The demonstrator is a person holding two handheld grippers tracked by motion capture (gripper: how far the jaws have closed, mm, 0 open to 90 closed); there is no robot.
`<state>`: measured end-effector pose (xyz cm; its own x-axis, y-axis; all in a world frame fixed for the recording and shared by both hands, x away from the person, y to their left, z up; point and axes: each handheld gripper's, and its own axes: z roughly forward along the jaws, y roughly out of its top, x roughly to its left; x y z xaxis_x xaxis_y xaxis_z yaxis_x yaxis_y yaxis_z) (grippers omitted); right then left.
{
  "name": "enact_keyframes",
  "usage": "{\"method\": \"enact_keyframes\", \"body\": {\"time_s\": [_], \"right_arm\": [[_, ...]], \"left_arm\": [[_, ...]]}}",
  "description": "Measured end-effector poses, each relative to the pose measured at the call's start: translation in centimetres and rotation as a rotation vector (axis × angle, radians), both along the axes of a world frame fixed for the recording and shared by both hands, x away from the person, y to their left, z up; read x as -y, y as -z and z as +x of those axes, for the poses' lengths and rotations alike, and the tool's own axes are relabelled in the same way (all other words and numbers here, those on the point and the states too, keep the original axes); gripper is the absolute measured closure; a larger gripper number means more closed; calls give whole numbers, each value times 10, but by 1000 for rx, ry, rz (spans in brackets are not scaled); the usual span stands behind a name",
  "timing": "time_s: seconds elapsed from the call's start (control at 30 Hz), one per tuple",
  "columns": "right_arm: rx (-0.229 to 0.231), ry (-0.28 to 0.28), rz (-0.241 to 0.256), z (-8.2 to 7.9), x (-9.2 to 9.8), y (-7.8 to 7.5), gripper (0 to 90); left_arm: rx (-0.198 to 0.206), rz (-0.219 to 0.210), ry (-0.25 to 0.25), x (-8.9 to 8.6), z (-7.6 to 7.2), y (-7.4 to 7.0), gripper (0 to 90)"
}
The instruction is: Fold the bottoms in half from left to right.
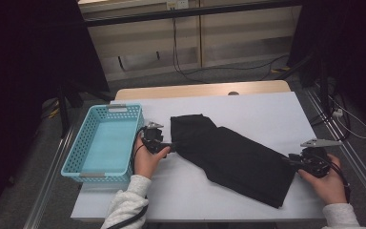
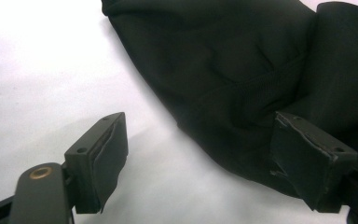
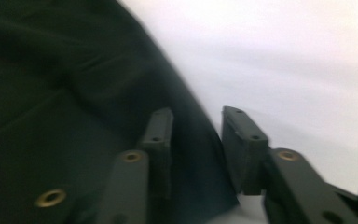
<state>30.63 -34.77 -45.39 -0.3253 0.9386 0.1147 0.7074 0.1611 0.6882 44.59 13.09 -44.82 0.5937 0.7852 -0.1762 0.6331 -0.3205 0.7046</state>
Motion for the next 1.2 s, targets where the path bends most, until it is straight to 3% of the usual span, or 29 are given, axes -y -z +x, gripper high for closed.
{"method": "enact_keyframes", "body": {"time_s": [0.1, 0.33, 0.4, 0.47, 0.53, 0.57, 0.63, 0.67, 0.73, 0.83, 1.07, 1.13, 1.2], "right_arm": [[-29, -61, 23, 0, -9, -1, 850], [-55, -70, 23, -6, -6, -7, 876], [-46, -42, 16, -14, 6, -15, 878], [-26, 11, -28, -20, 15, -22, 878], [-17, 24, -27, -21, 18, -24, 877], [11, 35, 18, -22, 22, -25, 852], [18, 29, 10, -22, 21, -24, 809], [26, 13, -26, -19, 15, -21, 696], [26, 14, -25, -19, 13, -20, 675], [40, -3, -5, -14, 4, -20, 558], [47, -28, 27, -11, -5, -19, 485], [48, -32, 38, -10, -8, -20, 461], [46, -39, 41, -9, -10, -19, 459]], "left_arm": [[2, 2, 0, -1, 0, 0, 193], [1, -8, -10, -2, 0, 0, 190], [6, -13, -19, -3, 1, -1, 189], [14, -20, -30, -4, 1, -2, 189], [17, -19, -41, -4, 2, -2, 189], [16, -15, -54, -3, 2, -1, 195], [12, -20, -54, -3, 4, 0, 199], [9, -27, -51, -1, 5, 0, 199], [6, -32, -46, 0, 7, 1, 199], [12, -31, -44, 4, 11, 2, 211], [0, -35, -63, 9, 22, 8, 283], [0, -21, -64, 11, 31, 9, 351], [-17, -35, -79, 14, 36, 8, 427]]}}
